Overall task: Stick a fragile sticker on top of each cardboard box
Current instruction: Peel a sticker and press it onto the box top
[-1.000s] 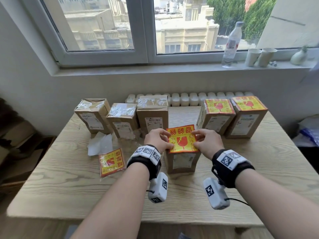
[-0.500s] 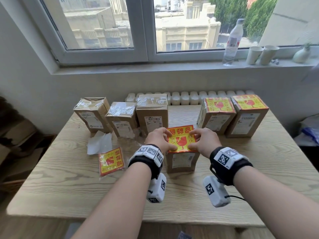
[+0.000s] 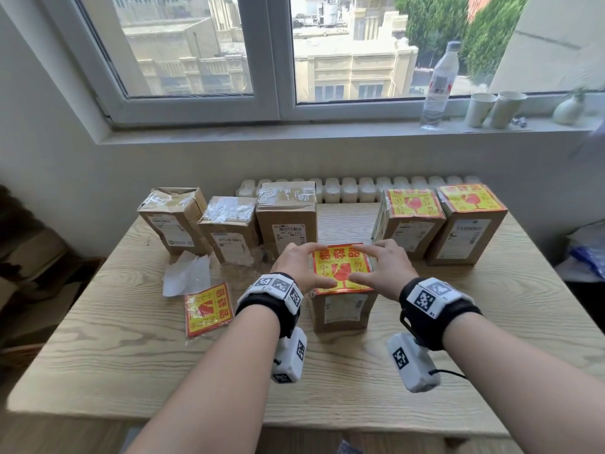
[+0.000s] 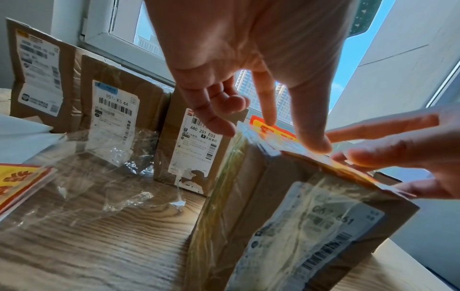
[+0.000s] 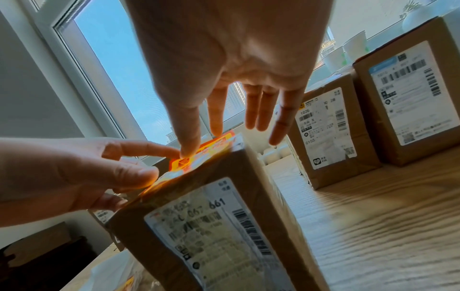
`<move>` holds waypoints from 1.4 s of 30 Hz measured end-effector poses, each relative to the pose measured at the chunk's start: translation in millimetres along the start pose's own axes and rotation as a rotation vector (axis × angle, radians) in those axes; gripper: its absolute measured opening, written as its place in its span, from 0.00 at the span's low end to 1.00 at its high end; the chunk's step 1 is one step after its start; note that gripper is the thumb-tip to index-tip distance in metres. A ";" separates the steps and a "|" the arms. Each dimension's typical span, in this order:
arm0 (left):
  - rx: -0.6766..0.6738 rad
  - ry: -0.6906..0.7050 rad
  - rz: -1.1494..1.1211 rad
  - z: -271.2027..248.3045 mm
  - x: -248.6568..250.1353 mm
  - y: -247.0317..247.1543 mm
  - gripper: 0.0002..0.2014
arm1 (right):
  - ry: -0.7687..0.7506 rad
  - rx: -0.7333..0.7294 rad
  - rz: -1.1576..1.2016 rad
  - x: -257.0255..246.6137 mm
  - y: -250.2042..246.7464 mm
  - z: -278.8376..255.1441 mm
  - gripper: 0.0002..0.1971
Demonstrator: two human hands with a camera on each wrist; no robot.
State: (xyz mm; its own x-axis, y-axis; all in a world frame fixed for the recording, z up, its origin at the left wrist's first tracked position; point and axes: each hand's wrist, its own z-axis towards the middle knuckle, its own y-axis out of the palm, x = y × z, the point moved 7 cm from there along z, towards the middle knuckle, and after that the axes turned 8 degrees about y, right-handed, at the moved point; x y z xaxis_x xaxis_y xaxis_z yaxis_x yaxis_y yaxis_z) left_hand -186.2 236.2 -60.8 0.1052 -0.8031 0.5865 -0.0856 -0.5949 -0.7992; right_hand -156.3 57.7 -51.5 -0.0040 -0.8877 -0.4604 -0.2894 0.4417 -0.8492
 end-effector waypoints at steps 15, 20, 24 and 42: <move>-0.117 -0.259 -0.307 -8.0 -35.9 1.5 0.43 | 0.159 -0.147 0.106 23.5 2.2 1.7 0.43; -0.200 -0.358 -0.499 -8.5 -18.4 16.4 0.13 | 0.214 -0.230 0.318 23.6 8.2 -5.6 0.21; -0.155 -0.339 -0.555 5.0 -9.2 21.6 0.12 | 0.228 -0.197 0.412 23.7 0.7 0.5 0.19; -0.103 -0.381 -0.562 89.8 6.9 28.8 0.19 | 0.224 0.132 0.215 32.9 -24.8 68.4 0.23</move>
State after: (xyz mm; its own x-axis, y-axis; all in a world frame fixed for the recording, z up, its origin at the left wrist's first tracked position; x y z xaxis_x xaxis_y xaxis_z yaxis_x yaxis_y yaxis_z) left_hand -98.9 216.5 -91.5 0.5009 -0.3152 0.8061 -0.0083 -0.9330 -0.3597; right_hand -83.8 26.5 -63.3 -0.2660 -0.7726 -0.5765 -0.1328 0.6217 -0.7719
